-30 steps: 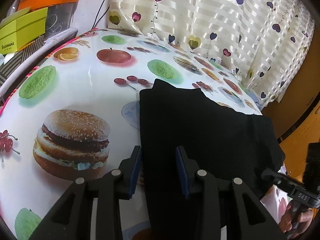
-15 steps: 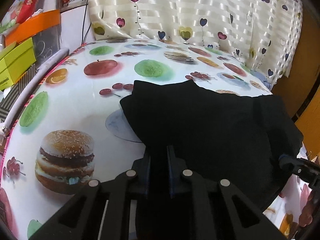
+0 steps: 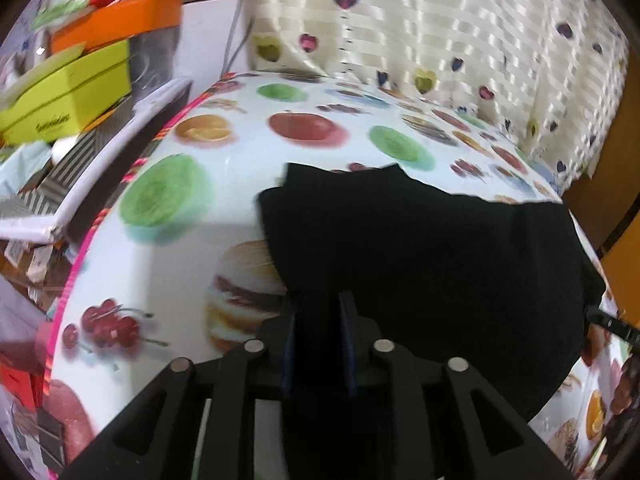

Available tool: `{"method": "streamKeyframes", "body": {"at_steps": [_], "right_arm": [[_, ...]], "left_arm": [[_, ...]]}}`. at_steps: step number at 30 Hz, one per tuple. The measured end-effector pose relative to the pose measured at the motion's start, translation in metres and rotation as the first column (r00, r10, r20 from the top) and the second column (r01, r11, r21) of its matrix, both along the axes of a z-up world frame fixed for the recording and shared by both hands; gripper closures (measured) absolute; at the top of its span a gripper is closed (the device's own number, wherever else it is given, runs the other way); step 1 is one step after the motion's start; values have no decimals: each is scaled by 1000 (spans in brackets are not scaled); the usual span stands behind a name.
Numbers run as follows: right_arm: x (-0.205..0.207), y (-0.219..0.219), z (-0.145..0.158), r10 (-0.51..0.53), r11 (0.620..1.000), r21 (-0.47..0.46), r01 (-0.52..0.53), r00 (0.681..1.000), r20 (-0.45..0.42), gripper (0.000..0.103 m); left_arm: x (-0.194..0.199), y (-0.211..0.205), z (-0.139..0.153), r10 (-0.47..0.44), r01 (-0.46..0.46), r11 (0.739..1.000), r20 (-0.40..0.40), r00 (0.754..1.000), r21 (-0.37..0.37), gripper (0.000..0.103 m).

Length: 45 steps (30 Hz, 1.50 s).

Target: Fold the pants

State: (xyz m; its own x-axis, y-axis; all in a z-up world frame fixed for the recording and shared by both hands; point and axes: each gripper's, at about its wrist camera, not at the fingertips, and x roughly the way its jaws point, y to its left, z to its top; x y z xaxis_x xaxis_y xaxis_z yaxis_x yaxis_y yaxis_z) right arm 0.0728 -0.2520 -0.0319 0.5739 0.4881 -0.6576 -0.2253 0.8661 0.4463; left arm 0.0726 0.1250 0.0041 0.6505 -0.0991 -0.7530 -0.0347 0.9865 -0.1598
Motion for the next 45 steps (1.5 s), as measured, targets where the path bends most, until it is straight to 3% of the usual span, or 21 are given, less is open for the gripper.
{"method": "streamKeyframes", "body": {"at_steps": [3,5,7,12,17,22,30,39,45], "right_arm": [[-4,-2,5,-6,1000,0,6,1000,20,83],[-8,-8,11,-36,999,7,35,998,42,68],[-12,-16,17,-58,998,29,56,996,64,65],[-16,-33,27,-142,990,3,142,984,105,63],[-13,-50,19,-223,975,2,223,972,68,63],[-12,-65,7,-277,960,47,276,961,7,61],[-11,-65,-4,-237,955,164,248,968,-82,56],[1,-62,-4,-257,950,166,265,964,-65,53],[7,-59,-3,-325,932,149,332,943,-72,53]], "left_arm": [[-6,6,4,41,-41,999,19,999,-34,79],[-12,5,9,71,-70,997,50,996,-31,79],[-19,-1,16,84,-83,996,96,992,-18,79],[-27,-30,28,23,-17,999,157,987,-40,79],[-24,-65,14,-86,93,994,116,989,-52,79],[-25,-77,4,-120,126,988,67,990,-84,79],[-32,-90,3,-151,155,986,62,987,-58,79],[-32,-101,1,-180,181,983,50,982,-22,75],[-33,-104,2,-182,183,983,49,982,-11,75]]}}
